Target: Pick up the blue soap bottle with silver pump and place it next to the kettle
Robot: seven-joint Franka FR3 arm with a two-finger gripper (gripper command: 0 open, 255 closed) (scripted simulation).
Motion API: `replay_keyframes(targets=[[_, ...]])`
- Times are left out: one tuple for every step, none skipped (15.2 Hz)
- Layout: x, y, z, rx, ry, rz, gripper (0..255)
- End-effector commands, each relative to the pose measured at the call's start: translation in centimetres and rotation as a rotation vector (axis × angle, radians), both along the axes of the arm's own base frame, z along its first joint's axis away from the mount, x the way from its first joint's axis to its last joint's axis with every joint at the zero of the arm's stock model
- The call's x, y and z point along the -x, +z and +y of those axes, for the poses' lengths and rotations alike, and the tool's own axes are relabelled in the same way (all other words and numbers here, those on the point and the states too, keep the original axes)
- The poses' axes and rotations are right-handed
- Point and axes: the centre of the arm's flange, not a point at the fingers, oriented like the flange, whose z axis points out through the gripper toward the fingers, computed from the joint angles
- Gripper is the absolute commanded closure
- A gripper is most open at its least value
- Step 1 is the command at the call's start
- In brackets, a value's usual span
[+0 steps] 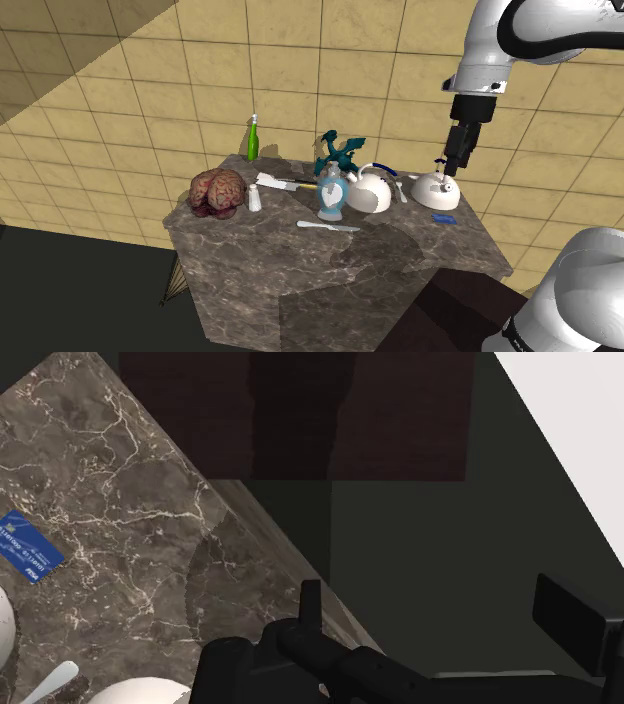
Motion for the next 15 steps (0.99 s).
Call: replay_keyframes(targets=[[0.0,0.0,0.0,0.000,0.000,0.000,0],[-0.8,-0.8,-0.5,-0.007,0.014,-0.012,0],[-1.6,-1.5,-1.1,-0.015,0.029,-0.024,0],[-2.5,-2.3,-1.6,-0.022,0.043,-0.037,0],[-3.4,-3.0,-2.1,-0.030,0.058,-0.049,0],[-4.2,-3.8,-2.5,-0.037,0.072,-0.061,0],[-5.1,-4.5,-3.0,-0.045,0.087,-0.073,0],[-6.0,-5.2,-3.4,-0.052,0.101,-0.085,0],[-7.0,-5.9,-3.8,-0.060,0.116,-0.098,0],[-7.9,-6.7,-4.2,-0.067,0.130,-0.110,0],[-8.9,-7.4,-4.6,-0.075,0.145,-0.122,0],[-9.8,-8.1,-5.0,-0.082,0.159,-0.134,0],[-10.8,-8.7,-5.3,-0.089,0.174,-0.146,0],[-11.8,-9.4,-5.6,-0.097,0.188,-0.159,0],[-12.8,-10.1,-5.9,-0.104,0.203,-0.171,0]])
